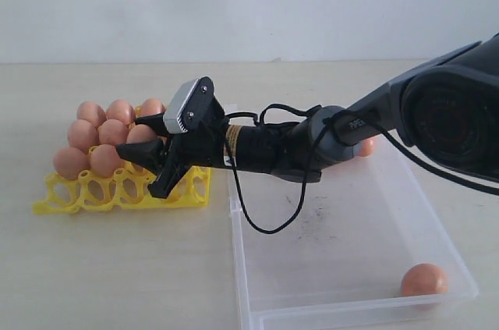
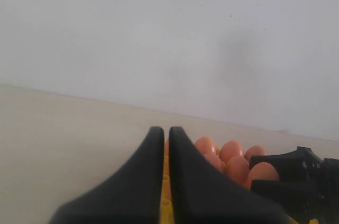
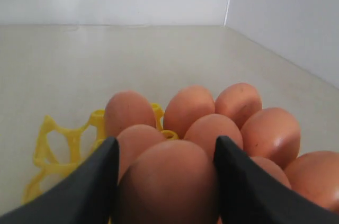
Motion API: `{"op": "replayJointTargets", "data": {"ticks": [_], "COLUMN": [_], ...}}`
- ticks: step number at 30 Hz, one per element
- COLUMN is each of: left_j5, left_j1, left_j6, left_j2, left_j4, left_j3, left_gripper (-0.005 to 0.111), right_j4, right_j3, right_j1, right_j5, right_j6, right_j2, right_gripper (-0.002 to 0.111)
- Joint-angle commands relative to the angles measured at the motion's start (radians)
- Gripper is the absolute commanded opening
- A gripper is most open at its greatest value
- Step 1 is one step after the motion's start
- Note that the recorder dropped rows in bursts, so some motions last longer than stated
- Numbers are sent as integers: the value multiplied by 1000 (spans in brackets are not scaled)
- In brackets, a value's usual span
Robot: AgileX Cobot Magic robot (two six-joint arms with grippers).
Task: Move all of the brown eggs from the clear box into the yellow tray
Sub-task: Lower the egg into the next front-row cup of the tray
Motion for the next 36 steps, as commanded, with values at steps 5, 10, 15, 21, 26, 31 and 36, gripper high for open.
{"op": "replayJointTargets", "data": {"ticks": [5,10,15,21,26,31,36], "left_j5": [-6,-6,-6,-6,-6,-6,-6], "left_j1": [-6,-6,-6,-6,-6,-6,-6], "left_j6": [-1,-1,-1,-1,-1,-1,-1], "left_j2": [4,4,4,4,4,4,4], "left_j4": [-1,-1,-1,-1,-1,-1,-1], "left_j3": [-4,-4,-4,-4,-4,-4,-4], "left_gripper": [4,4,4,4,4,4,4], "right_j4": [-12,-10,-10,-12,-38,-36,-25], "right_j3": [-13,-17,-22,-33,-33,-33,-33], "right_j1": [-2,-2,0,0,14,22,22], "right_j5": [6,16,32,54,68,103,105], "right_j6": [8,-5,-5,-13,-12,-35,-35], "right_j2": [1,1,1,1,4,10,18], "right_gripper": [0,0,0,0,0,0,0]}}
